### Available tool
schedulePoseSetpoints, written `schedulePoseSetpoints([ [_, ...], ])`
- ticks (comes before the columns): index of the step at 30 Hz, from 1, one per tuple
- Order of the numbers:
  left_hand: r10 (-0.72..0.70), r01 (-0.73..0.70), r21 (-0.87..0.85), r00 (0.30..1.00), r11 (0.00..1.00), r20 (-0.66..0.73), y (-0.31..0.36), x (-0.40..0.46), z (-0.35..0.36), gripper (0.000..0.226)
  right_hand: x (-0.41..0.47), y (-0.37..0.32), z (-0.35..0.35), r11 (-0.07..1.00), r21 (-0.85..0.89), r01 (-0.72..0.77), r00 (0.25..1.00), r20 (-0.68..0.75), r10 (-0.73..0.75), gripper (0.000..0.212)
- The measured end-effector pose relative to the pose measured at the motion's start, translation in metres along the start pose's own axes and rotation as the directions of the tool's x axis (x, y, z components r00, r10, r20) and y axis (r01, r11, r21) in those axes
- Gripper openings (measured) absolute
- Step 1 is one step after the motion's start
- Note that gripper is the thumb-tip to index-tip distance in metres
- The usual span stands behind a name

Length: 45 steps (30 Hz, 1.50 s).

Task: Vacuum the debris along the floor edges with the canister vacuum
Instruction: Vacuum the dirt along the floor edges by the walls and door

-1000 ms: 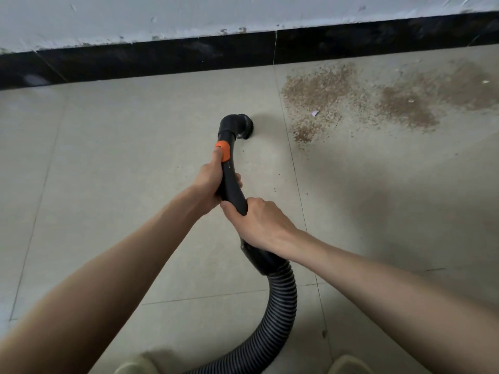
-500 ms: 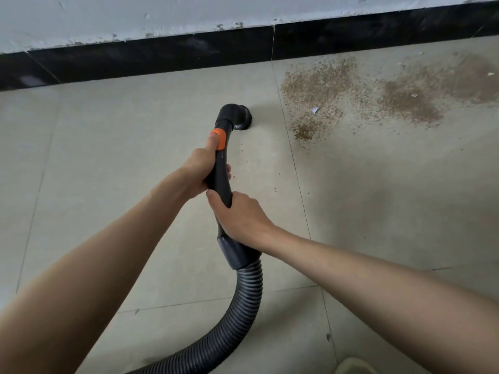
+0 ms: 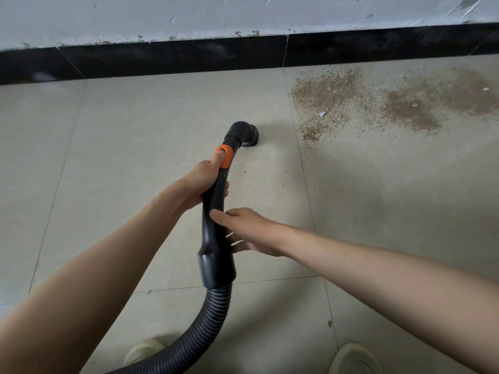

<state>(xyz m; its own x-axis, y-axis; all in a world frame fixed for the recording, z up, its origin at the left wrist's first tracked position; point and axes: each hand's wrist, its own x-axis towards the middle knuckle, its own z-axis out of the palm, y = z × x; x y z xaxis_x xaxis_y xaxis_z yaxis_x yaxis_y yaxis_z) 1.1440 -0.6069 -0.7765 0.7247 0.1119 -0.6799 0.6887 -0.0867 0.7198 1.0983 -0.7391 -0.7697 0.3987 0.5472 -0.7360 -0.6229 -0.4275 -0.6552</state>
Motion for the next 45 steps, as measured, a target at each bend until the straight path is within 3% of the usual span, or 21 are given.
schedulePoseSetpoints([
  [3, 0.013, -0.014, 0.035, 1.000, 0.999, 0.009, -0.007, -0.003, -0.007, 0.042, 0.000, -0.001, -0.011, 0.999, 0.035, -0.039, 0.998, -0.043, 0.040, 0.026],
  [6, 0.033, -0.035, 0.072, 0.999, 0.997, 0.031, -0.015, -0.006, -0.011, 0.039, 0.006, -0.010, -0.029, 0.996, 0.079, -0.050, 0.972, -0.226, 0.067, 0.028],
  [9, 0.059, -0.062, 0.100, 0.998, 0.993, 0.031, -0.021, -0.011, -0.008, 0.035, 0.016, -0.024, -0.046, 0.985, 0.172, 0.012, 0.929, -0.366, 0.052, 0.028],
  [13, 0.101, -0.106, 0.143, 0.994, 0.984, 0.044, -0.027, -0.022, -0.001, 0.030, 0.026, -0.036, -0.063, 0.956, 0.279, 0.087, 0.896, -0.441, 0.047, 0.027],
  [18, 0.149, -0.168, 0.210, 0.984, 0.963, 0.102, -0.031, -0.033, 0.015, 0.031, 0.029, -0.033, -0.077, 0.920, 0.385, 0.070, 0.894, -0.434, 0.113, 0.039],
  [23, 0.240, -0.270, 0.418, 0.963, 0.867, 0.124, -0.027, -0.034, 0.034, 0.030, 0.024, -0.032, -0.091, 0.823, 0.551, 0.141, 0.895, -0.426, 0.132, 0.018],
  [32, 0.151, -0.230, 0.566, 0.971, 0.792, 0.184, -0.041, -0.039, 0.049, 0.039, 0.019, 0.005, -0.100, 0.743, 0.661, 0.101, 0.909, -0.365, 0.202, 0.016],
  [36, 0.176, -0.220, 0.595, 0.975, 0.773, 0.133, -0.044, -0.044, 0.039, 0.037, 0.026, 0.003, -0.091, 0.728, 0.677, 0.105, 0.930, -0.326, 0.169, 0.016],
  [45, 0.229, -0.128, 0.632, 0.970, 0.764, -0.080, -0.067, -0.056, -0.010, 0.040, 0.066, -0.021, -0.038, 0.807, 0.589, 0.043, 0.971, -0.213, 0.104, 0.018],
])
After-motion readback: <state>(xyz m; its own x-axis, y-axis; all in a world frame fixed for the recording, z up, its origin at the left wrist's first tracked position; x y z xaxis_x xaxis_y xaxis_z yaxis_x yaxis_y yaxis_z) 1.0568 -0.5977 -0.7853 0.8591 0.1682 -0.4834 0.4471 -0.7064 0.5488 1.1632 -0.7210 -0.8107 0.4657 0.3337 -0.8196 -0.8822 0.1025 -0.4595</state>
